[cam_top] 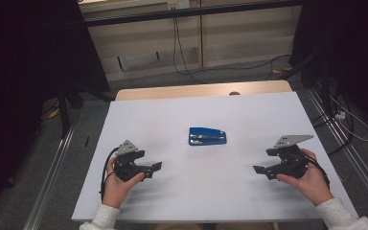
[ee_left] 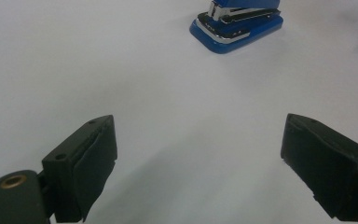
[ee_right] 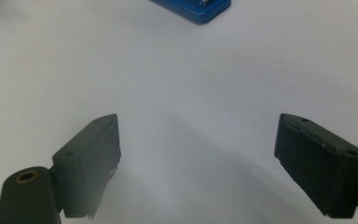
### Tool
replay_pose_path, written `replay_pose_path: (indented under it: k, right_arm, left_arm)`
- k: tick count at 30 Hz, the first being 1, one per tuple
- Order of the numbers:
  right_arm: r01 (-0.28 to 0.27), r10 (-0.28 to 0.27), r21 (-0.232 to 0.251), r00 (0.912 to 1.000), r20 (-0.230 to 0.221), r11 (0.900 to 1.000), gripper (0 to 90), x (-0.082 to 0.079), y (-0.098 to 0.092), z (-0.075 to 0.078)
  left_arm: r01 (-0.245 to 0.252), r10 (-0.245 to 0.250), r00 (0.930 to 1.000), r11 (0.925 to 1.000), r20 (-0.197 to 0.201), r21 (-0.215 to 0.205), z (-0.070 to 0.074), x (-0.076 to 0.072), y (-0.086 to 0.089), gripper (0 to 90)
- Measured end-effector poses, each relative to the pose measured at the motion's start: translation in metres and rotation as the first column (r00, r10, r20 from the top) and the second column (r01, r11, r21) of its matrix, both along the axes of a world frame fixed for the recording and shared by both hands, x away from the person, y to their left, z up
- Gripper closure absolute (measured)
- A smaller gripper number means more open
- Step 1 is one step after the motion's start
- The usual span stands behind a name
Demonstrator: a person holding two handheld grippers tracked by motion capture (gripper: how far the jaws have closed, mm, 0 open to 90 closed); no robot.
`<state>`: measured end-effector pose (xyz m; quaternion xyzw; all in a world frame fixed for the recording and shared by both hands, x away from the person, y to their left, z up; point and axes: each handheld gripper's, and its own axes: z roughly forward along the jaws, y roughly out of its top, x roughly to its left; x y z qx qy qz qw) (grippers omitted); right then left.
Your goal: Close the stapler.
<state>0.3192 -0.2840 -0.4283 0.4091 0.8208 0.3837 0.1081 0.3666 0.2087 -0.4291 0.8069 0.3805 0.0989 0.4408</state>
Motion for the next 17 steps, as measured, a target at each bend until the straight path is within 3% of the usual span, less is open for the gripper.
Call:
replay_pose_path:
  k: [11, 17]
  right_arm:
    - [0.004, -0.004, 0.003, 1.0000, -0.001, 1.000, 12.9, -0.011, -0.007, -0.003]
    - [0.002, -0.002, 0.002, 1.0000, 0.005, 1.000, 12.9, -0.012, -0.007, -0.003]
  left_arm:
    - [-0.040, 0.040, 0.9990, 0.9992, 0.020, -0.004, -0.001, -0.020, 0.036, 10.4]
    - [-0.053, 0.053, 0.9984, 0.9986, 0.020, 0.002, -0.003, -0.025, 0.042, 10.1]
